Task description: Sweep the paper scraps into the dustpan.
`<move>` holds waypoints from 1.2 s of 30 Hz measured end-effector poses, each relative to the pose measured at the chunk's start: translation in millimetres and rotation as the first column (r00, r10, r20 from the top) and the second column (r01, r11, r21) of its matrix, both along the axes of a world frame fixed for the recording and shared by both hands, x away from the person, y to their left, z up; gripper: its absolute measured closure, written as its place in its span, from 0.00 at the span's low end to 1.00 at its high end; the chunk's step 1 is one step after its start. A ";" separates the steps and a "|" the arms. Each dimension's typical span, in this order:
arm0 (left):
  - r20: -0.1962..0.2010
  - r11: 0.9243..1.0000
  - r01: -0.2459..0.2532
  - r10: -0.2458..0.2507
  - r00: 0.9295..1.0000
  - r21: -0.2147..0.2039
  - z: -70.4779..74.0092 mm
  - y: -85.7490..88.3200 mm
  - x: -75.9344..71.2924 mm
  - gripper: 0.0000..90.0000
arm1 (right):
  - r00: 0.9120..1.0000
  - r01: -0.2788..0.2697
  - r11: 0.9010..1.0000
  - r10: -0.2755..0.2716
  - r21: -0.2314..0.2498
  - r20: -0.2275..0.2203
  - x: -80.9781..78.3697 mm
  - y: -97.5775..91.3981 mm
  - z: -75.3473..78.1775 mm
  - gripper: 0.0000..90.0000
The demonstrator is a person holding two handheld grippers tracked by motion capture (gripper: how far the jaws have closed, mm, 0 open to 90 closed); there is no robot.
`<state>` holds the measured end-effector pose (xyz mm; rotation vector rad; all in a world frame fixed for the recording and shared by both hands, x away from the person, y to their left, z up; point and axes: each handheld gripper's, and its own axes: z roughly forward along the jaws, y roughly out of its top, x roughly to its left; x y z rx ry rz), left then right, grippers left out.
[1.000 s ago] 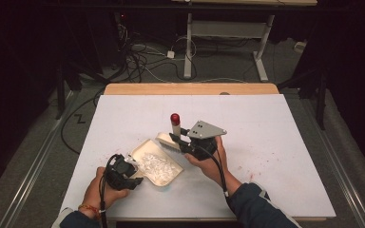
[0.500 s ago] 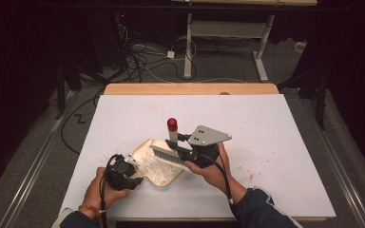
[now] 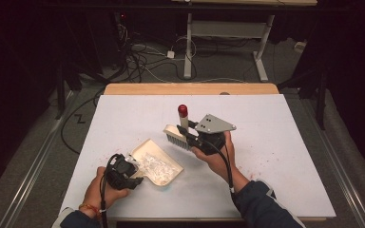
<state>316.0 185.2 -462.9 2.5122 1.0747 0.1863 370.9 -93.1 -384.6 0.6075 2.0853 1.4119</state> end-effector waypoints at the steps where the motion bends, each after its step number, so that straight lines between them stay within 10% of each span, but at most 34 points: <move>1: 0.000 1.000 0.000 0.000 1.000 -0.002 -0.1 0.2 0.1 0.71 | 1.000 0.007 1.000 -0.007 -0.004 0.000 2.6 -0.1 -2.2 0.79; 7: 0.003 1.000 -0.005 0.005 1.000 0.002 0.0 -1.1 0.3 0.71 | 0.996 0.066 0.998 -0.066 0.006 0.068 21.0 7.5 -9.0 0.79; 14: 0.001 1.000 0.003 -0.003 1.000 -0.005 -0.2 0.0 1.5 0.71 | 1.000 0.026 1.000 -0.026 -0.001 0.013 34.2 23.8 -24.2 0.79; 23: 0.004 1.000 0.003 -0.003 1.000 0.009 1.0 -1.6 1.7 0.71 | 0.982 -0.185 0.980 0.186 -0.074 0.011 1.9 33.5 -25.1 0.79; 36: 0.007 1.000 -0.005 0.005 1.000 0.015 0.6 -3.8 0.8 0.71 | 0.983 -0.183 0.983 0.183 -0.005 0.017 -31.0 -1.9 -3.5 0.79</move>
